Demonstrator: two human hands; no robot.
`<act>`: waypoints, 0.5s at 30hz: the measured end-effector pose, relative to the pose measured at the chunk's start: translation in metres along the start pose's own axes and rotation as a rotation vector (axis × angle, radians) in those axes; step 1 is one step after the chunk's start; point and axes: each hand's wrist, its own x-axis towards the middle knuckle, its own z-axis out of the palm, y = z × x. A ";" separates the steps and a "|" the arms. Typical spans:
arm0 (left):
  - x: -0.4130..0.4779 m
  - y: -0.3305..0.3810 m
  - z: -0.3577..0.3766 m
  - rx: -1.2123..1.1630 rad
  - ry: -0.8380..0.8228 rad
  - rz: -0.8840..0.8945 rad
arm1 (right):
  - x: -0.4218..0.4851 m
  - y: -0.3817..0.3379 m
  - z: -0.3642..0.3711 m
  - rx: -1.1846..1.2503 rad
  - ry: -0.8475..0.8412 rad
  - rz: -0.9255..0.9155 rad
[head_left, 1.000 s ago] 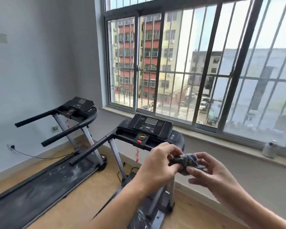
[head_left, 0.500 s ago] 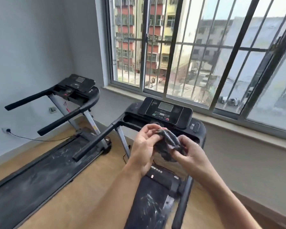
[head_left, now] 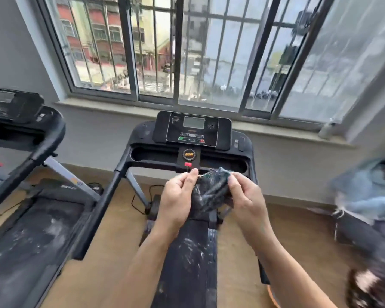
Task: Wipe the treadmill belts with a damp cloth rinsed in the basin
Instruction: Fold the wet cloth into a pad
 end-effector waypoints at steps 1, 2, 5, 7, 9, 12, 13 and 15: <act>0.002 0.003 -0.009 -0.018 -0.002 -0.014 | -0.001 -0.002 0.007 0.032 0.046 0.037; 0.005 0.007 -0.017 -0.097 0.018 -0.051 | -0.001 -0.004 0.011 0.068 0.089 0.072; 0.013 0.016 -0.035 -0.312 0.032 -0.161 | -0.002 -0.012 0.019 0.125 0.146 0.114; 0.015 0.016 -0.044 -0.331 -0.003 -0.195 | -0.003 -0.016 0.022 0.121 0.123 0.096; 0.013 0.012 -0.051 -0.378 -0.032 -0.252 | -0.003 -0.020 0.022 0.111 0.127 0.068; 0.017 -0.003 -0.065 -0.585 -0.062 -0.305 | 0.001 -0.029 0.020 0.123 0.124 0.054; 0.016 -0.007 -0.067 -0.653 -0.051 -0.338 | 0.001 -0.032 0.019 0.138 0.111 0.051; 0.011 -0.019 -0.065 -0.730 -0.041 -0.444 | 0.001 -0.034 0.018 0.163 0.086 0.049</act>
